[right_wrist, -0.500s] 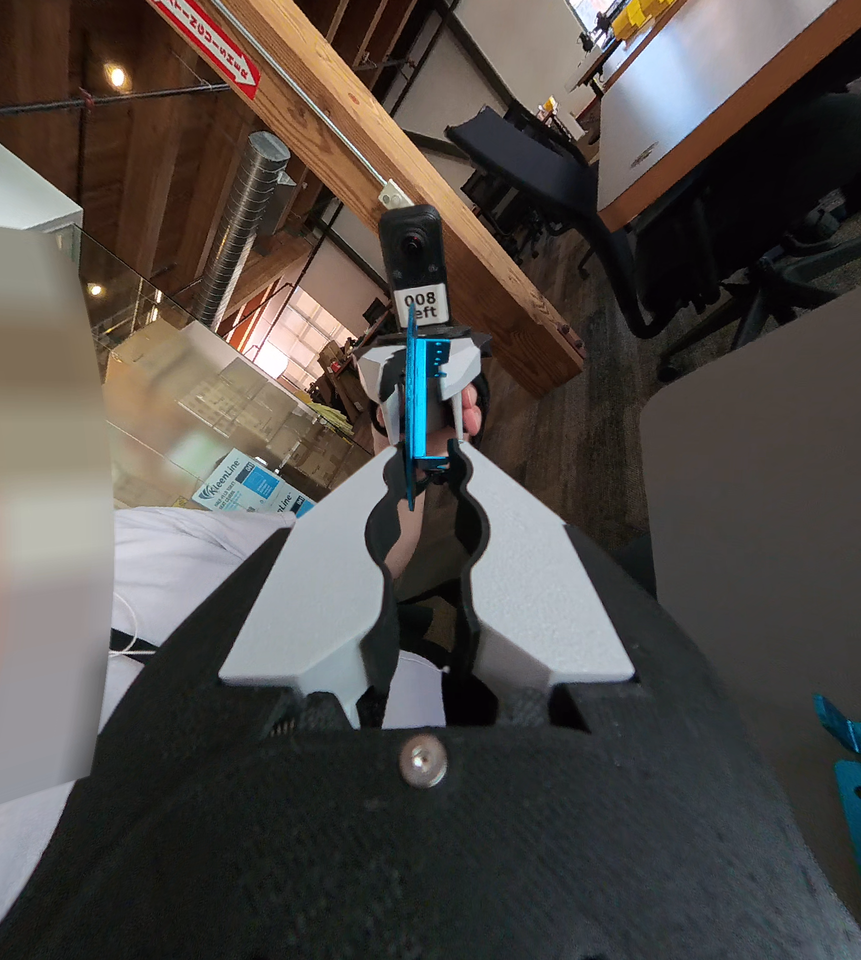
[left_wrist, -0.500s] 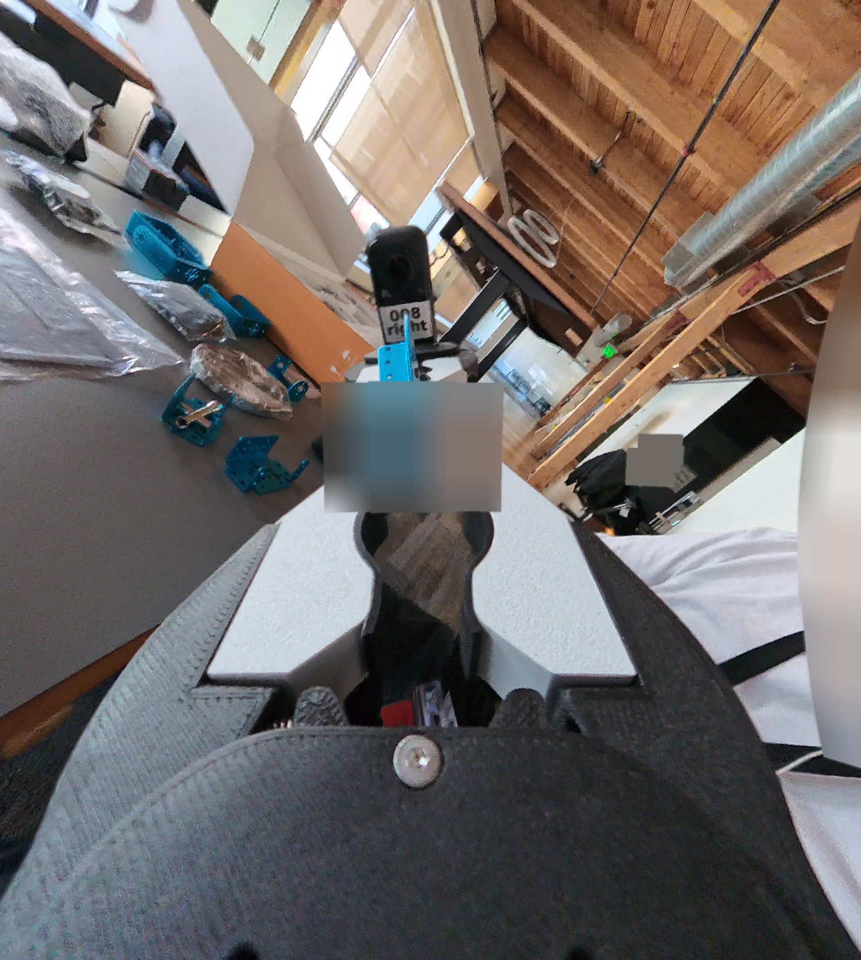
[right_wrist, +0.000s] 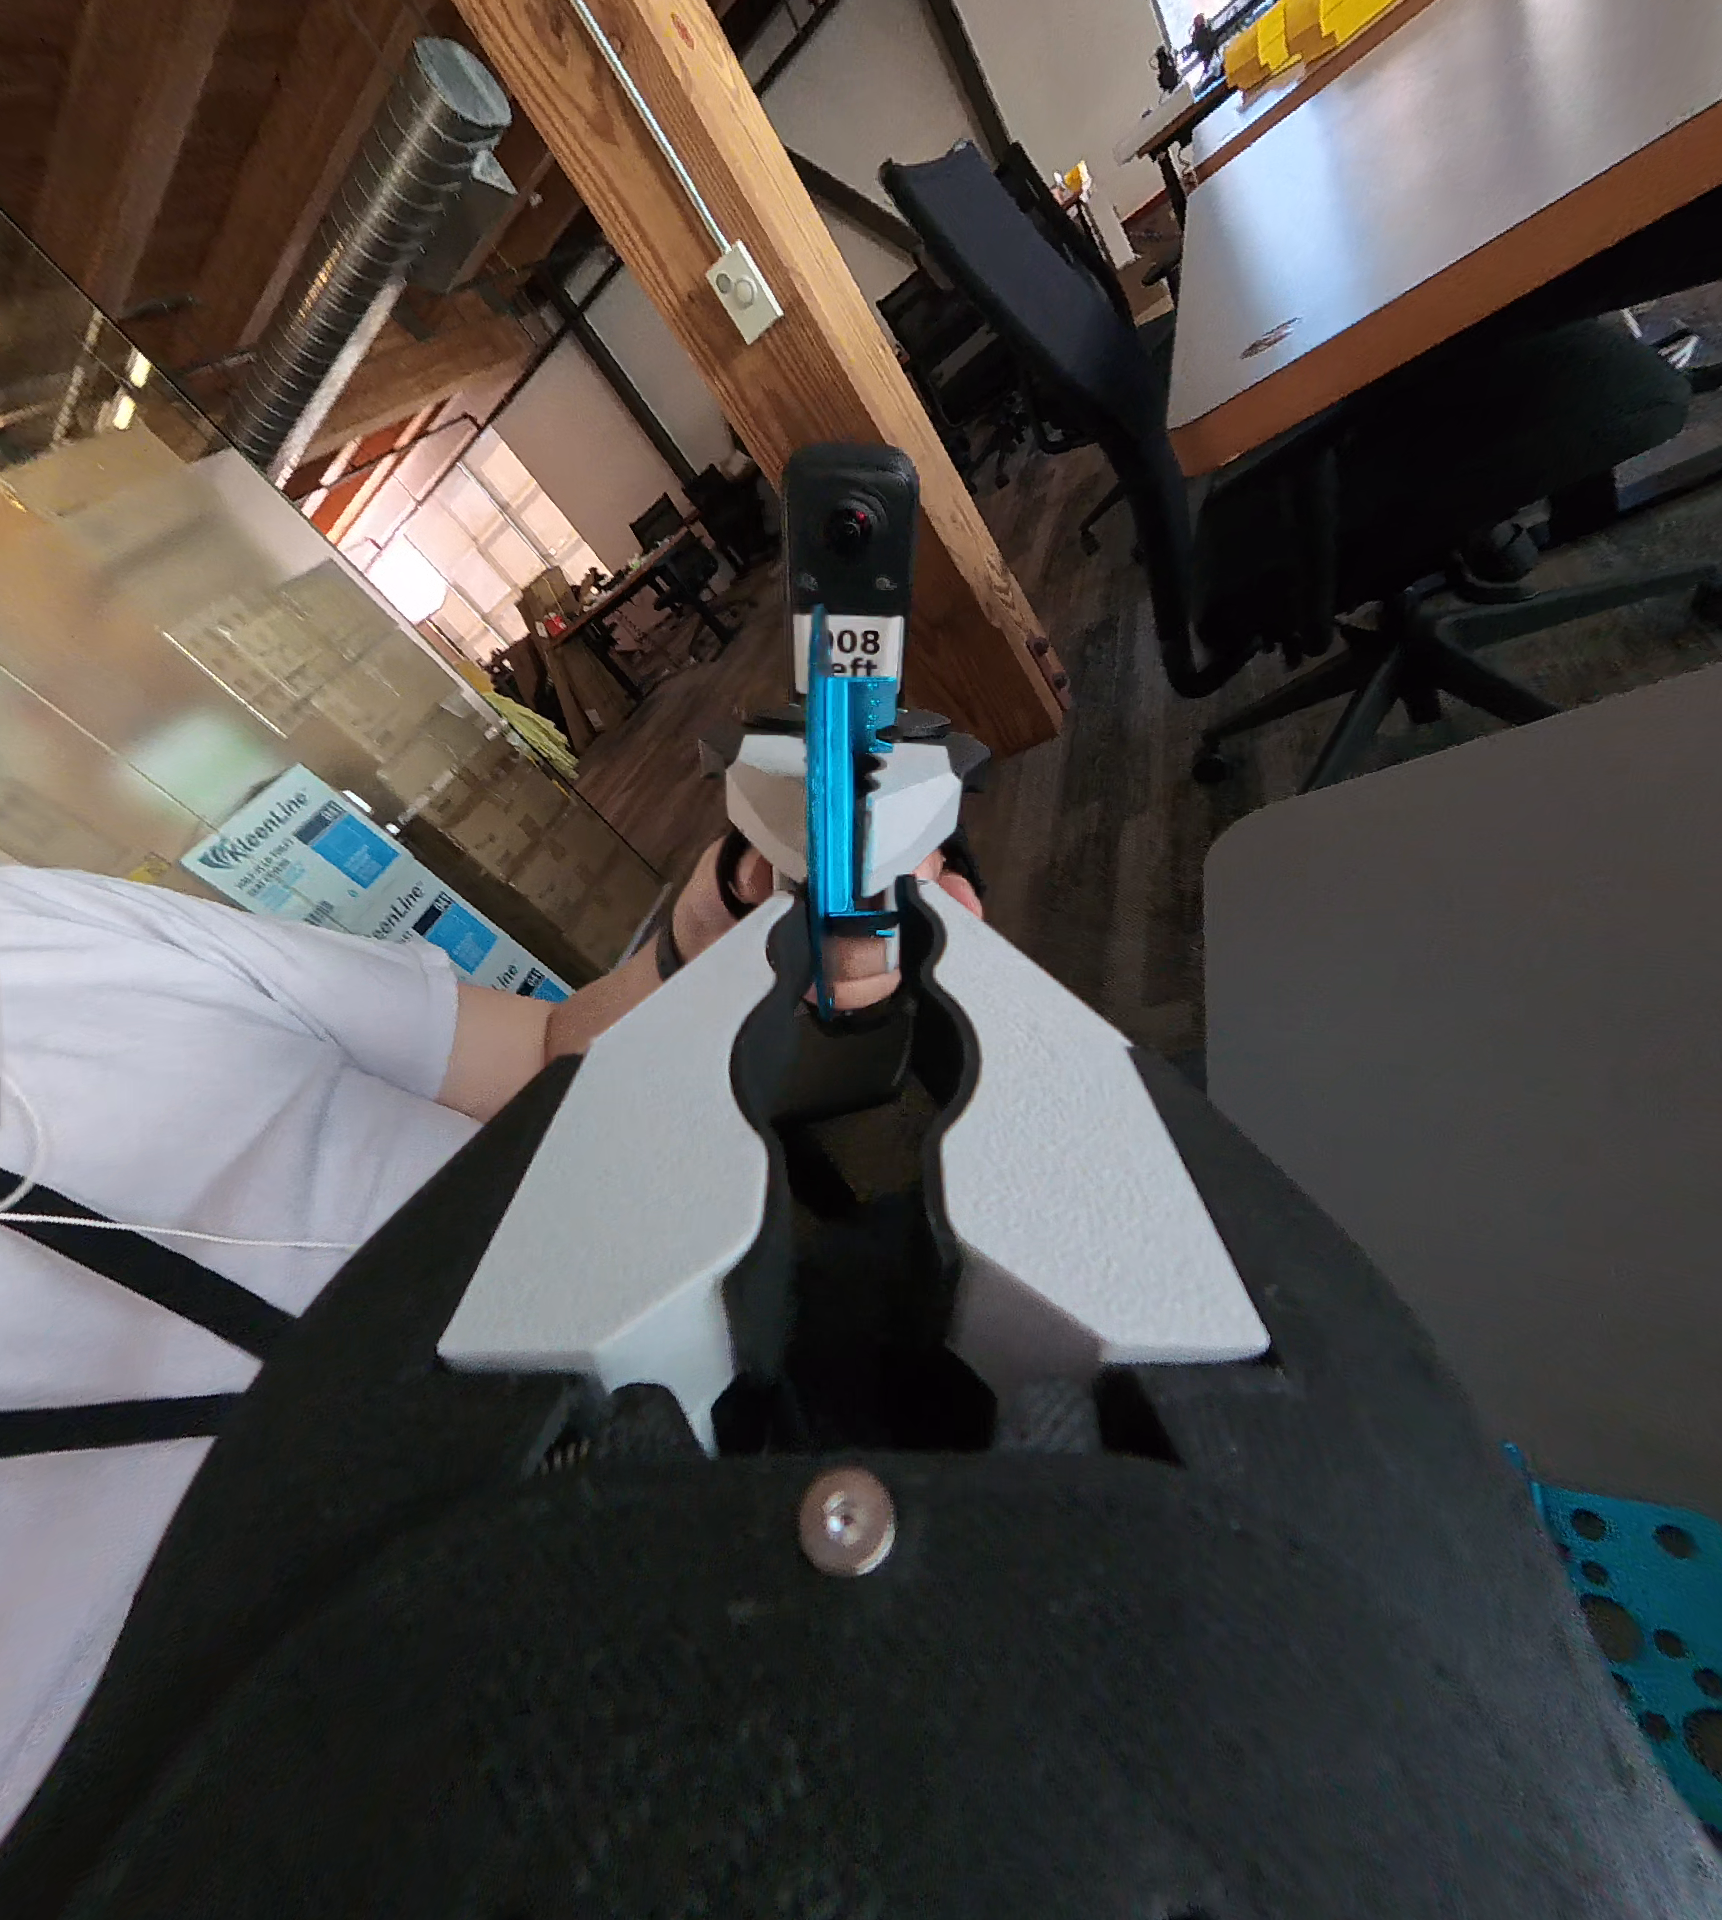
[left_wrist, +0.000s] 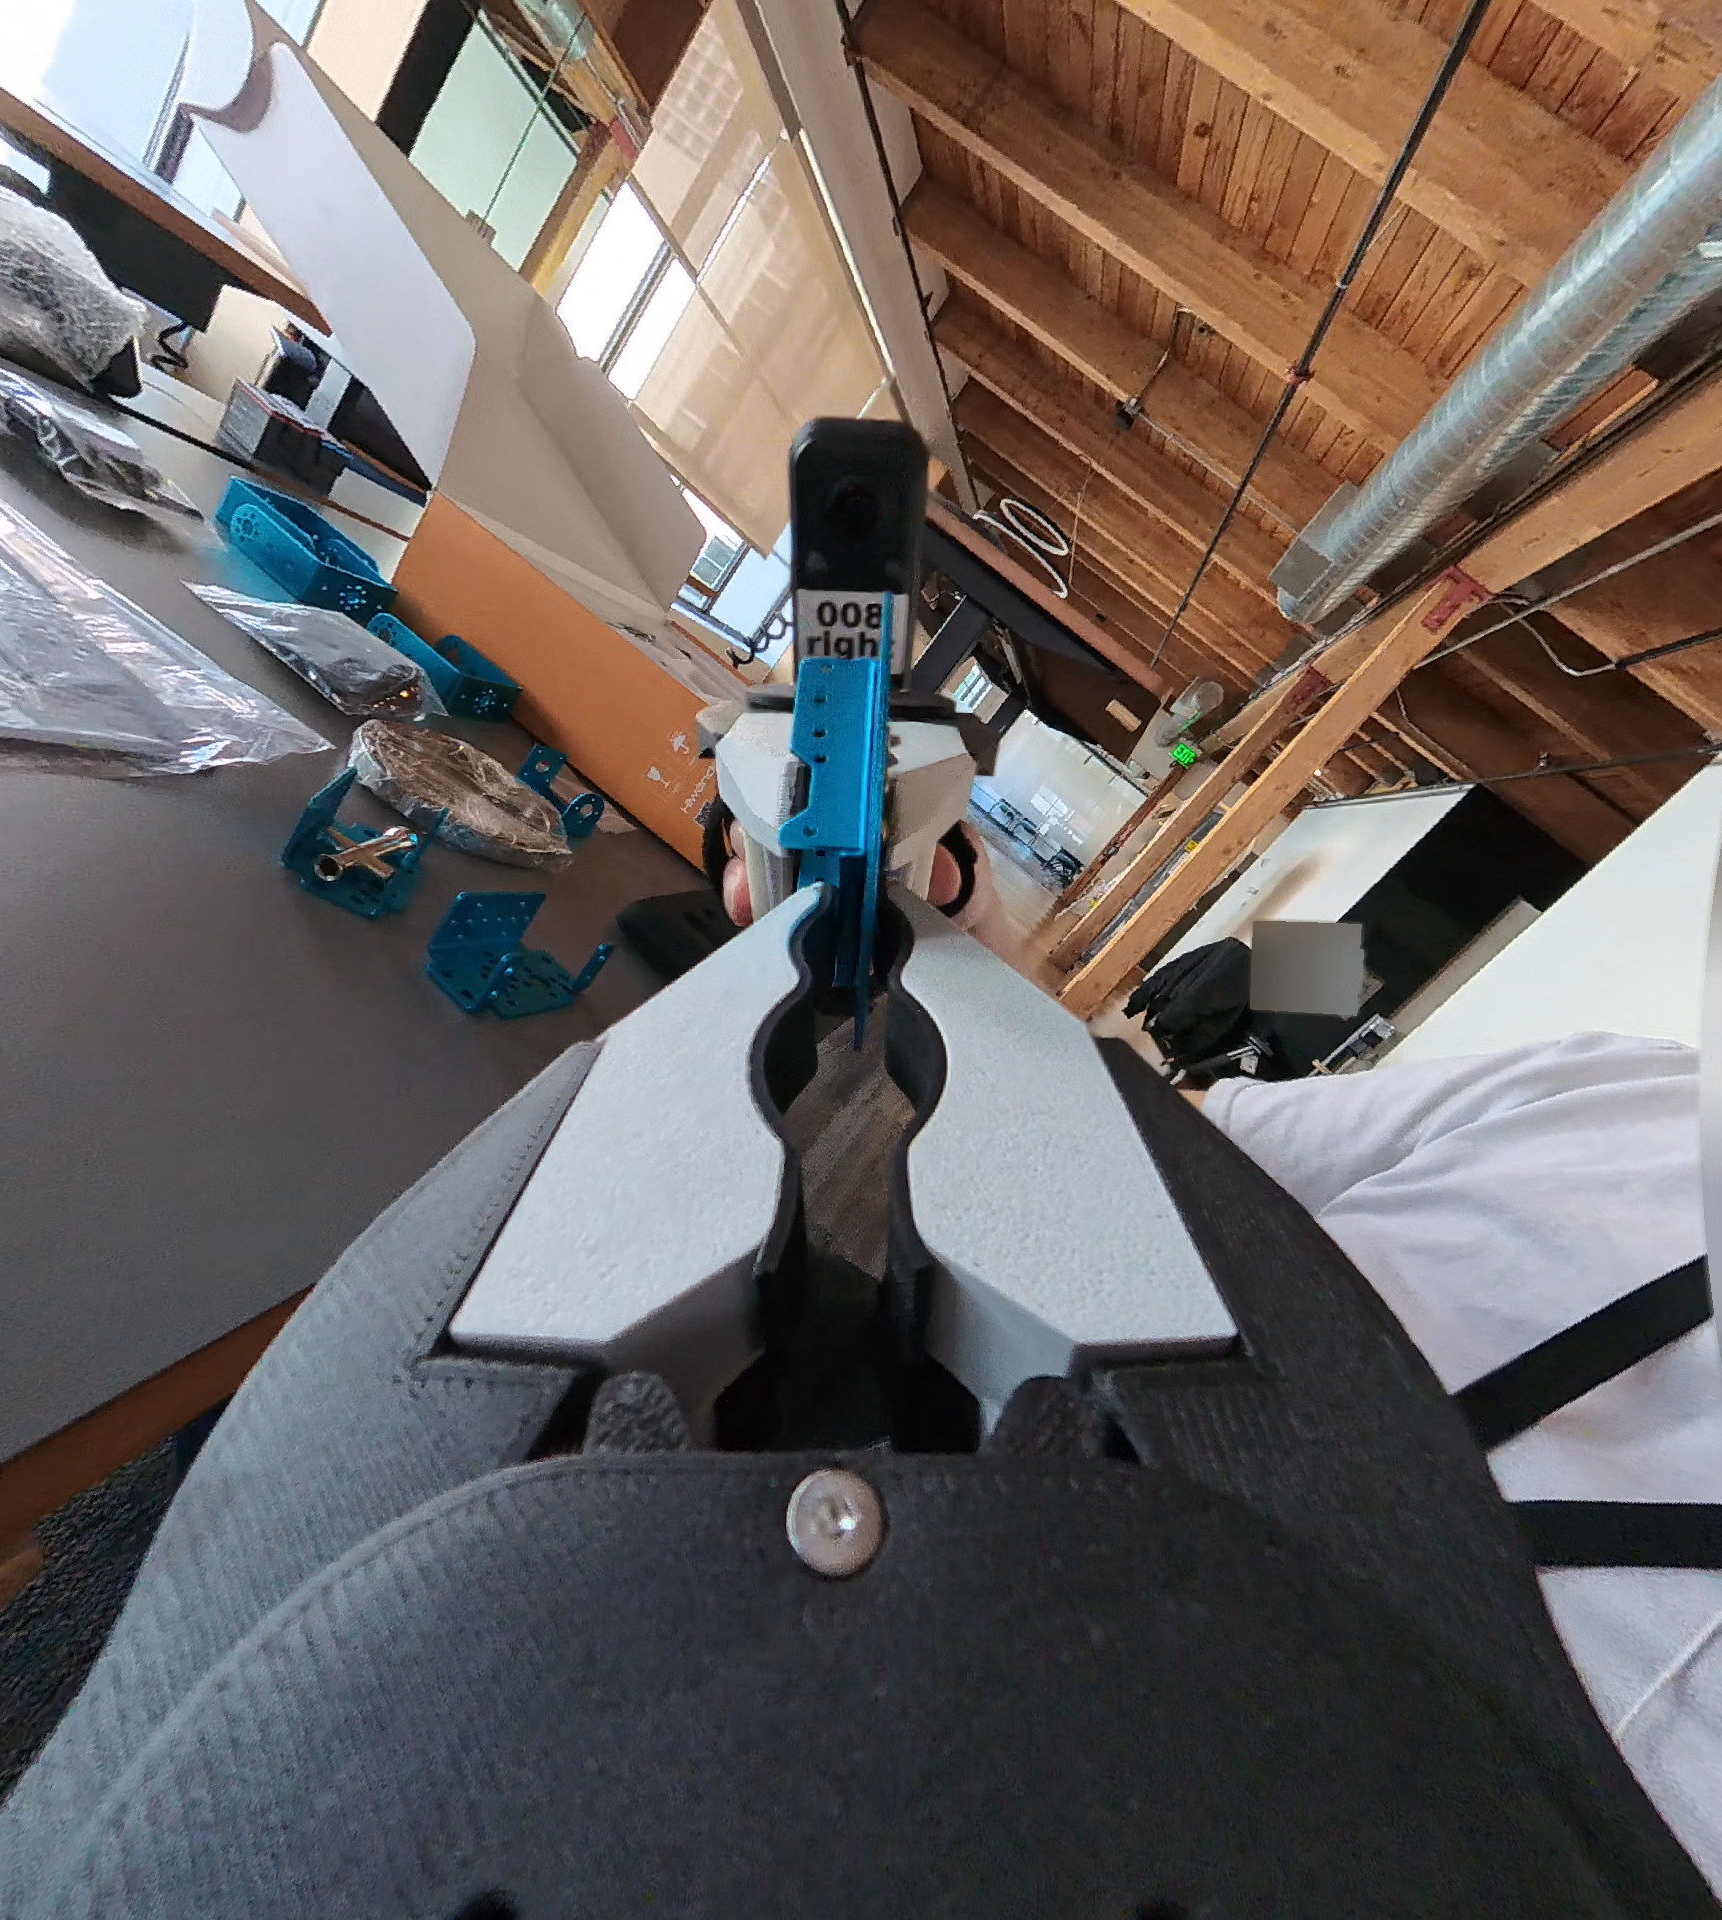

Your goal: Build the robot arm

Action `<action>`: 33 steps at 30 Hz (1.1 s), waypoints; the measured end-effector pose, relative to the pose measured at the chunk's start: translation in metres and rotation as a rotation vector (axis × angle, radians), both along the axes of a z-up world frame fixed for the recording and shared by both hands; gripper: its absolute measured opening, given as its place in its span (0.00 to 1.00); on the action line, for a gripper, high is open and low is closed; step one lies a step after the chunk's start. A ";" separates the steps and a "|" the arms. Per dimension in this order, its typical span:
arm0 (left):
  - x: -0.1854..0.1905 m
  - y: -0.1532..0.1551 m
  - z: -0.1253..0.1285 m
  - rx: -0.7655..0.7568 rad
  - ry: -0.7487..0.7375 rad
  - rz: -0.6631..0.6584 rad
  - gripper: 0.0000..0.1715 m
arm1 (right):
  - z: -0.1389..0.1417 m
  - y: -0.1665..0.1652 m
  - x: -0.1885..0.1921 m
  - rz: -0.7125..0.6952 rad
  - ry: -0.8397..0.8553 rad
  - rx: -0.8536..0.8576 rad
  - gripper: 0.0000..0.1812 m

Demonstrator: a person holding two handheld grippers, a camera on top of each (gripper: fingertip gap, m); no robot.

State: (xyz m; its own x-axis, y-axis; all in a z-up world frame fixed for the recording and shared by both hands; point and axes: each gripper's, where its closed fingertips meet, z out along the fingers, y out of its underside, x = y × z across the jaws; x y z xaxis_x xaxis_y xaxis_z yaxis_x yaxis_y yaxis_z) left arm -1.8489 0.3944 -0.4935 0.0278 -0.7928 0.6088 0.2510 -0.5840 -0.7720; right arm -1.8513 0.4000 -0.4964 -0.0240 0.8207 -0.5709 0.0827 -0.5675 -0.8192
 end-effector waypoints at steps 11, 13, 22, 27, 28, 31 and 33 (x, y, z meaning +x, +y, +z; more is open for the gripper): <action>-0.021 0.002 -0.008 -0.033 -0.055 0.056 0.01 | 0.007 0.059 0.066 -0.002 -0.470 0.440 0.19; -0.025 -0.001 -0.008 -0.018 -0.059 0.054 0.01 | -0.022 0.080 0.103 0.099 -0.735 0.484 0.11; -0.032 -0.006 -0.006 0.001 -0.049 0.045 0.02 | -0.104 0.117 0.120 0.262 -1.065 0.434 0.07; -0.030 -0.008 -0.007 -0.007 -0.044 0.032 0.01 | -0.124 0.121 0.114 0.288 -1.110 0.461 0.08; -0.029 -0.007 -0.007 -0.013 -0.045 0.033 0.01 | -0.127 0.122 0.114 0.287 -1.125 0.472 0.08; -0.026 0.000 -0.014 -0.047 -0.038 0.043 0.01 | -0.129 0.126 0.112 0.267 -1.135 0.465 0.04; -0.022 0.005 -0.021 -0.101 -0.034 0.041 0.01 | -0.129 0.127 0.113 0.255 -1.146 0.501 0.04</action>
